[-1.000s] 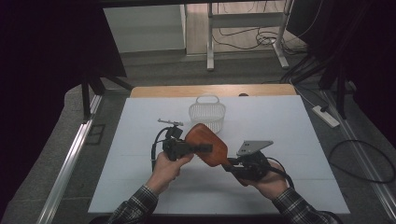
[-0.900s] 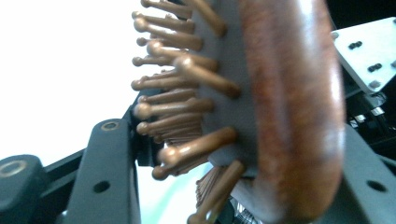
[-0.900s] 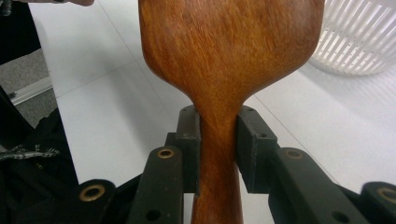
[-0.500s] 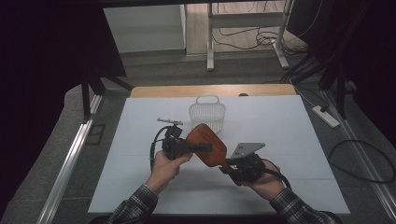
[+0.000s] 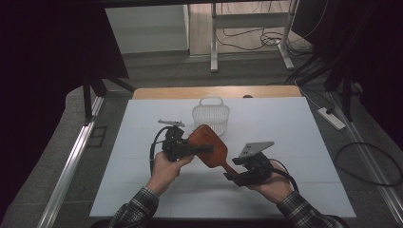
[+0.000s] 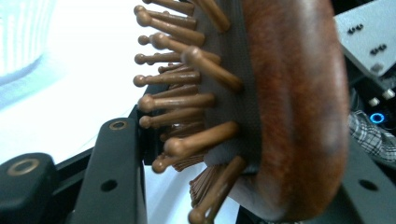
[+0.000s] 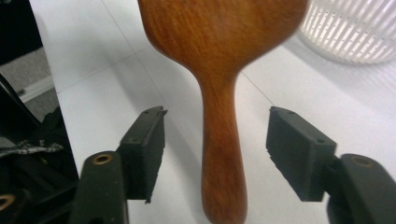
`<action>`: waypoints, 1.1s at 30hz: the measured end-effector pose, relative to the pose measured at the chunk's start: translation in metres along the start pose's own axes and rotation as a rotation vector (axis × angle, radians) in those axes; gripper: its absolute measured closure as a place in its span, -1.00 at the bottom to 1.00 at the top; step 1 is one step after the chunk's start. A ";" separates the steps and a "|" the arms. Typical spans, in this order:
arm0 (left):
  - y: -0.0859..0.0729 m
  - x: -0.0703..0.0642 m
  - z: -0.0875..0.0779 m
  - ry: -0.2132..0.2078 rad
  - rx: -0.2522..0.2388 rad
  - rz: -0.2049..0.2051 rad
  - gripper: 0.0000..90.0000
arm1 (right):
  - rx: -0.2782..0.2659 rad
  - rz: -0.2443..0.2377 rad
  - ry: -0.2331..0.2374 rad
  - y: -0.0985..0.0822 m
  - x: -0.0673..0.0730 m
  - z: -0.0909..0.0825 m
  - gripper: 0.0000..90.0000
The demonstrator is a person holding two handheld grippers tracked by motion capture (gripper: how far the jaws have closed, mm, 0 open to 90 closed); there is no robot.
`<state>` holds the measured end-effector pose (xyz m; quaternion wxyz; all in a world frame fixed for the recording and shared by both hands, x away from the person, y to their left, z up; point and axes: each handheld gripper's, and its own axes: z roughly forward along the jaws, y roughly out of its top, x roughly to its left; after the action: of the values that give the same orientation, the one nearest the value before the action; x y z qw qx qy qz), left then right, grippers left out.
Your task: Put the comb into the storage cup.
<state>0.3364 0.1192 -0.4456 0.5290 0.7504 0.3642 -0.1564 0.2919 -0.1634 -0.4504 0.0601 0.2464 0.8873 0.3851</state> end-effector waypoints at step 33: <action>0.010 -0.002 -0.014 0.107 0.006 0.061 0.14 | 0.006 0.077 -0.062 -0.020 -0.016 -0.018 -1.00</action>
<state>0.3396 0.1297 -0.4317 0.5108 0.7701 0.3685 -0.1009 0.2925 -0.1944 -0.4529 0.0721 0.2925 0.8760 0.3766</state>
